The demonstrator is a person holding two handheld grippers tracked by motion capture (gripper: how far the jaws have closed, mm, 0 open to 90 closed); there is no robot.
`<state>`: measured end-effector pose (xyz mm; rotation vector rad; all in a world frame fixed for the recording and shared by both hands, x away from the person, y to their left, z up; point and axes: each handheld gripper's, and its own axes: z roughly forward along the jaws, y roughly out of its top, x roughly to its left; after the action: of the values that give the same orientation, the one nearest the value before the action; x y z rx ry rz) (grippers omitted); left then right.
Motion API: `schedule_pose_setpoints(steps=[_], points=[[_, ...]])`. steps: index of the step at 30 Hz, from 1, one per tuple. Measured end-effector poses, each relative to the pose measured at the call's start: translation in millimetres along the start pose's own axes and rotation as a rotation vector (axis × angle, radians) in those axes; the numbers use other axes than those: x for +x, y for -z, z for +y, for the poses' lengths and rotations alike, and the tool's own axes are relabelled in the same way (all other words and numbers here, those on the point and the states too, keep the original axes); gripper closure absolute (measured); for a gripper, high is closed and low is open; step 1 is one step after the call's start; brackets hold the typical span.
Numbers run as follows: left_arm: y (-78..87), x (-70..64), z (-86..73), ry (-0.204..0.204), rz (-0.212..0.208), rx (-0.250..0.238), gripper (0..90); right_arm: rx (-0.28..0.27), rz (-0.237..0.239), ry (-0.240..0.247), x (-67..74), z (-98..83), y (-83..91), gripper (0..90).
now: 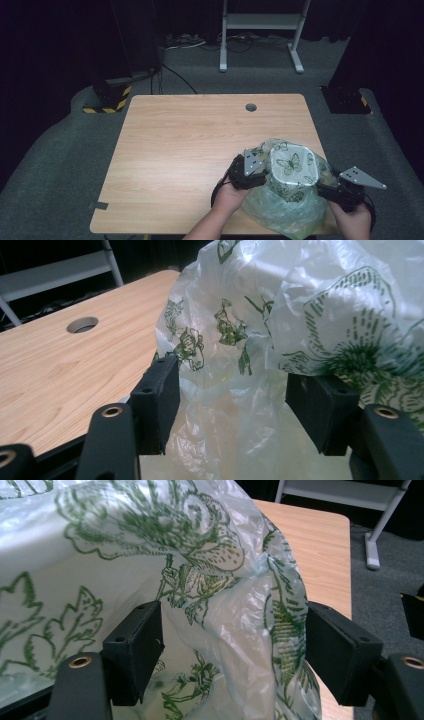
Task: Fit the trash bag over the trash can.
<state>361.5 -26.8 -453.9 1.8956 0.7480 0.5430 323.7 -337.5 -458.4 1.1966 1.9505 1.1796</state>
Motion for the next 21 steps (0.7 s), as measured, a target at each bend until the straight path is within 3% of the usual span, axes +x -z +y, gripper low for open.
schedule_pose_setpoints(steps=[7,13,16,17,18,21], points=[[21.5,16.5,-2.8,0.045,-0.001,-0.057,31.1,-0.028,0.002,-0.011,-6.8,7.2,15.6,24.5],[68.5,45.1,-21.4,0.084,0.034,-0.112,24.4,-0.071,-0.028,-0.014,-20.6,17.6,50.6,21.9],[91.3,59.5,-37.9,0.087,0.059,-0.103,21.3,-0.05,-0.07,-0.019,-31.0,12.8,62.9,20.7],[98.8,65.0,-45.8,0.09,0.075,-0.091,18.9,-0.015,-0.098,-0.033,-38.9,4.4,65.2,20.1],[106.0,70.8,-54.6,0.1,0.092,-0.076,18.9,-0.015,-0.098,-0.033,-38.9,4.4,65.2,20.1],[124.7,88.9,-82.9,0.142,0.133,-0.018,15.3,0.057,-0.128,-0.055,-47.2,-13.4,60.4,20.0]])
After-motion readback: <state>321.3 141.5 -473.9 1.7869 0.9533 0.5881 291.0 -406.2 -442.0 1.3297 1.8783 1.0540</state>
